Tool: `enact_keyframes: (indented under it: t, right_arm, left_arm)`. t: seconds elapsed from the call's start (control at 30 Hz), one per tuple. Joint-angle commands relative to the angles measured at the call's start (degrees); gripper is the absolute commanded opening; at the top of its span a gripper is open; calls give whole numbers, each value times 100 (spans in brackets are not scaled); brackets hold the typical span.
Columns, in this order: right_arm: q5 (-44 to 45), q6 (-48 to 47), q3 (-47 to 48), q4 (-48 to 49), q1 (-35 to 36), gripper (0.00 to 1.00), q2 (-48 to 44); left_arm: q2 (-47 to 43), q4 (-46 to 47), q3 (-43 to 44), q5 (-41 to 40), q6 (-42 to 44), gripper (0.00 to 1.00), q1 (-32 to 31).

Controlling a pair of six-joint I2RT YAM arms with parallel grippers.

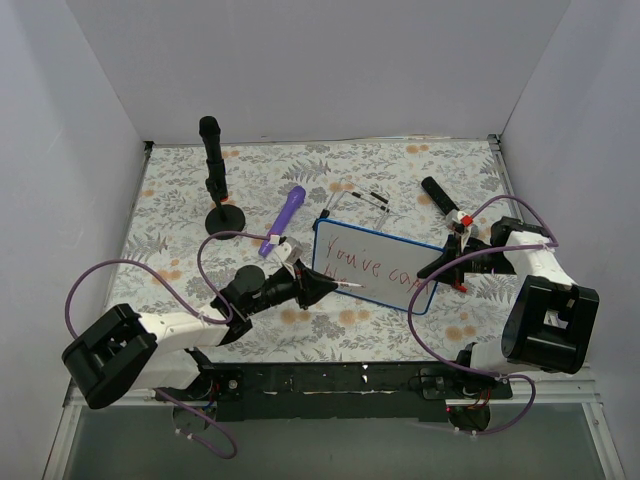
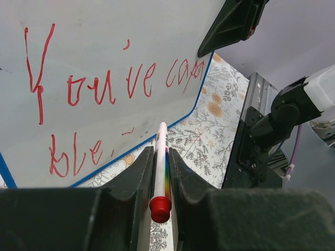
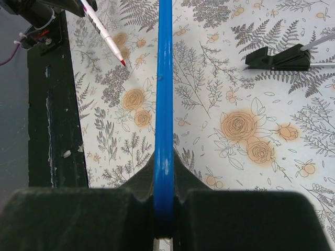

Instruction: Write a sentence on the whiteboard

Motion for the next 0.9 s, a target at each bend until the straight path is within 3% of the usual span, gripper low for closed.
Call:
enact_keyframes:
  t: [0.0,0.87]
  right_arm:
    - [257,-44,3,-39,126,1,-24]
    - [327,210,-49,172,144,1,-130]
  left_arm:
    - [136,156,76,-163,301,0,11]
    - [1095,349,472,-471,487,0,11]
